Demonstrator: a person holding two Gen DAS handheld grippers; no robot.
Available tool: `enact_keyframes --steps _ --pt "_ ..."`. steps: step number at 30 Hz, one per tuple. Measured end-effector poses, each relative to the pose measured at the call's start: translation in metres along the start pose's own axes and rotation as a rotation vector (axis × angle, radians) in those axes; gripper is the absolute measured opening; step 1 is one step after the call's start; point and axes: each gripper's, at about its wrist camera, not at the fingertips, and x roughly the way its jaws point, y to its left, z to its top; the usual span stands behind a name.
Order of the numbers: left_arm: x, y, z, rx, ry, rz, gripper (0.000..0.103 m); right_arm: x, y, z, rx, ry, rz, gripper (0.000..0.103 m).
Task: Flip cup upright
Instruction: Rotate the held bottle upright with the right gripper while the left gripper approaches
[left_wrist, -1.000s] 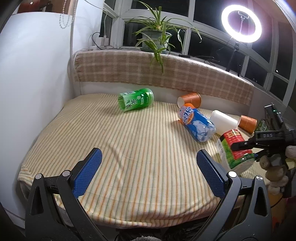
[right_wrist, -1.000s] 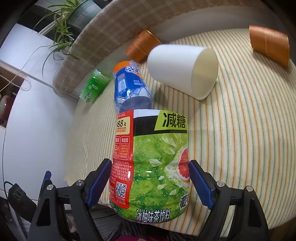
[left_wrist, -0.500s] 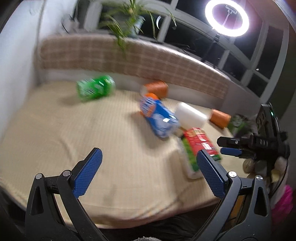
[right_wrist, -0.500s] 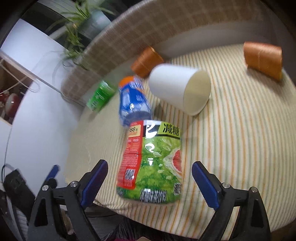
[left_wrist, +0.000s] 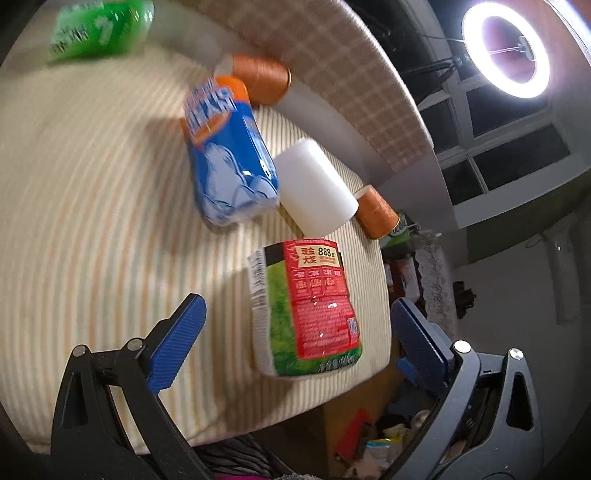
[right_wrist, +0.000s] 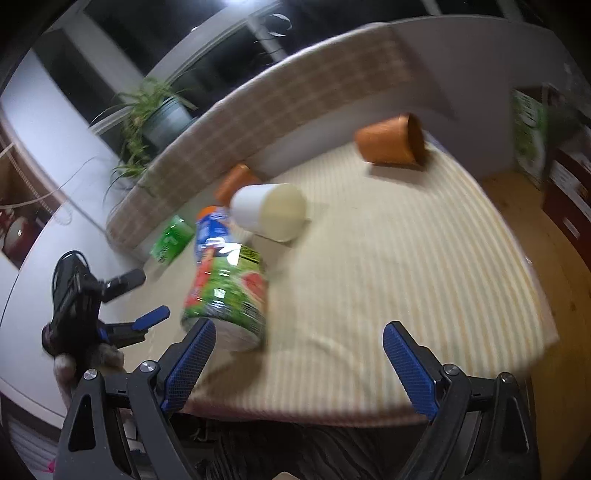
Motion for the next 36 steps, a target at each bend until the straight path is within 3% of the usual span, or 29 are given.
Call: enact_keyframes --steps 9,18,20,24,32,36 --pt "0.039 -0.009 0.009 -0.009 0.055 0.009 0.101 -0.013 -0.026 -0.004 0.049 -0.021 -0.038 0.094" --pt "0.066 -0.005 0.013 -0.032 0.099 0.024 0.093 -0.012 -0.035 -0.009 0.071 -0.013 -0.039 0.094" --pt "0.068 -0.006 0.014 -0.032 0.106 0.025 0.084 -0.013 -0.038 -0.009 0.08 -0.013 -0.042 0.094" --pt "0.07 -0.005 0.013 -0.033 0.112 0.021 0.083 -0.013 -0.042 -0.011 0.091 -0.013 -0.044 0.094" --pt "0.065 -0.018 0.007 0.038 0.083 0.047 0.082 -0.013 -0.042 -0.01 0.096 -0.01 -0.04 0.094" --pt "0.053 -0.035 -0.001 0.137 0.033 0.087 0.082 -0.012 -0.039 -0.009 0.094 -0.012 -0.038 0.094"
